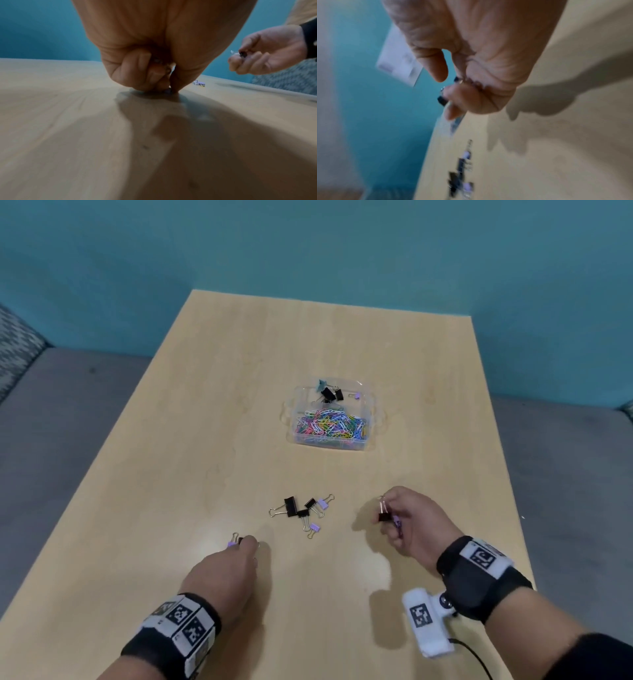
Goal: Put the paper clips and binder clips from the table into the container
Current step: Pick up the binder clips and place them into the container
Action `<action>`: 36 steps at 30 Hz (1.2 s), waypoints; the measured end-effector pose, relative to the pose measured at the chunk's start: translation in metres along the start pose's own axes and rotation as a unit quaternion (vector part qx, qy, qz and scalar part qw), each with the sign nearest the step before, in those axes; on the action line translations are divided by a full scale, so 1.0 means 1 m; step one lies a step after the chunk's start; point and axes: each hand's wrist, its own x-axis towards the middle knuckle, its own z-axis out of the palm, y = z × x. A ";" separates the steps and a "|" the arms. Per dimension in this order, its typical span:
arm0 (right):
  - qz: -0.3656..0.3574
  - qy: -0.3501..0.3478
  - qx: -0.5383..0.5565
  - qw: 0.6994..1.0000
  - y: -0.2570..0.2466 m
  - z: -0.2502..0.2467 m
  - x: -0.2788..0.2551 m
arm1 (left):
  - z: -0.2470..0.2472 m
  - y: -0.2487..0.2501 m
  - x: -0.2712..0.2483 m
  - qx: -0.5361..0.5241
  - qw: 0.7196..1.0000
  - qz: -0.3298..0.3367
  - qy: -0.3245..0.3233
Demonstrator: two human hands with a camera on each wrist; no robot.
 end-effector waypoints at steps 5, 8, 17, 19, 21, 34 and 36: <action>0.005 -0.052 0.033 0.998 -0.014 0.022 0.016 | 0.001 0.006 -0.006 -0.092 0.995 -0.022 0.010; -0.075 -0.032 -0.245 0.966 -0.017 0.040 0.035 | 0.001 0.007 -0.011 -0.122 0.992 -0.016 0.032; -0.231 -0.146 -0.731 0.626 -0.019 0.060 0.077 | -0.053 0.025 0.028 -0.197 0.974 0.024 0.105; -0.251 -0.150 -0.723 0.626 -0.017 0.057 0.079 | -0.088 0.038 0.067 -0.194 0.968 0.056 0.151; -0.260 -0.143 -0.714 0.634 -0.016 0.053 0.079 | -0.125 0.056 0.110 -0.160 0.967 0.081 0.181; -0.223 0.046 -0.561 0.796 -0.106 -0.001 0.093 | -0.192 0.089 0.230 -0.235 0.952 0.120 0.154; -0.254 0.078 -0.586 0.765 -0.140 0.005 0.110 | -0.181 0.065 0.205 -0.299 0.932 0.109 0.172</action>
